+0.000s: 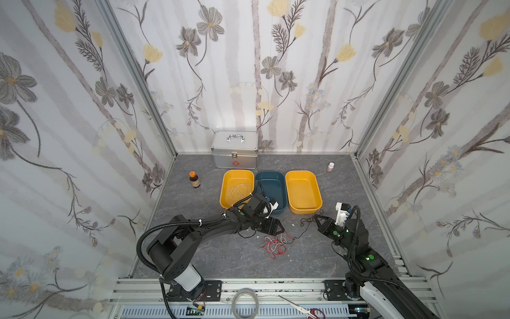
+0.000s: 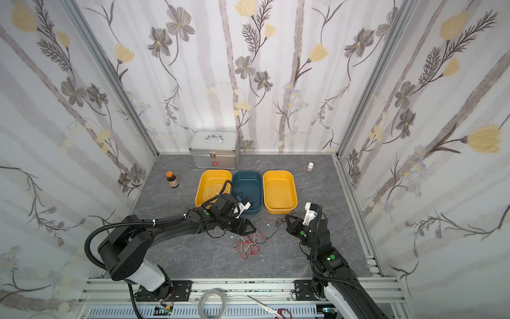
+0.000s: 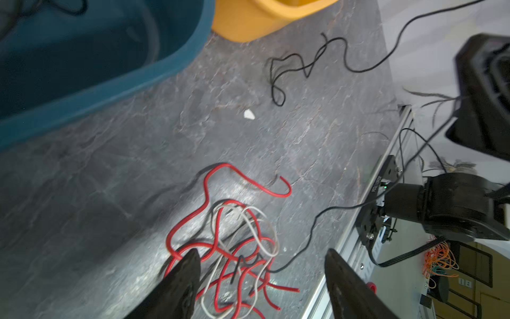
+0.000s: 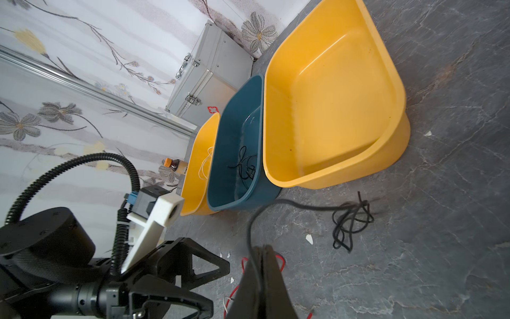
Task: Untangle and sort cables by color
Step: Untie the cable.
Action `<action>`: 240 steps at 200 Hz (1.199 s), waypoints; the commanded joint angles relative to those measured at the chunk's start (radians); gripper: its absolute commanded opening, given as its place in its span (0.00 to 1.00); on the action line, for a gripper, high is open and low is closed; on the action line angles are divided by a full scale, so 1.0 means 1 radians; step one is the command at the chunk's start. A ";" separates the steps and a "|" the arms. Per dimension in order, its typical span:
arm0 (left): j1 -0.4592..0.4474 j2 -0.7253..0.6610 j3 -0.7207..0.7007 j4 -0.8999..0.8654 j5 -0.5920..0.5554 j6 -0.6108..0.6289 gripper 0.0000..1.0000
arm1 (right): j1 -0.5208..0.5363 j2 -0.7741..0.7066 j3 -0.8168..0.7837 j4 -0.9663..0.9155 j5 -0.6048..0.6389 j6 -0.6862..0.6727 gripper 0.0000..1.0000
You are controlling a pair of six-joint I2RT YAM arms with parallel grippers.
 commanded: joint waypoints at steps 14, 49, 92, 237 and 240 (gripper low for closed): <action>0.001 -0.045 -0.065 -0.045 -0.075 -0.001 0.72 | -0.006 -0.004 0.015 0.029 -0.012 0.007 0.08; -0.003 -0.093 -0.154 0.068 -0.012 0.001 0.76 | -0.011 0.020 0.009 0.051 -0.021 0.007 0.08; -0.013 -0.024 -0.156 0.104 -0.038 0.022 0.74 | -0.013 0.045 0.009 0.136 -0.098 0.030 0.08; -0.004 0.007 -0.161 0.046 -0.077 0.023 0.00 | -0.152 -0.004 0.192 -0.042 -0.099 -0.113 0.08; -0.003 0.005 -0.163 0.044 -0.080 0.023 0.00 | -0.158 -0.006 0.194 -0.046 -0.101 -0.117 0.08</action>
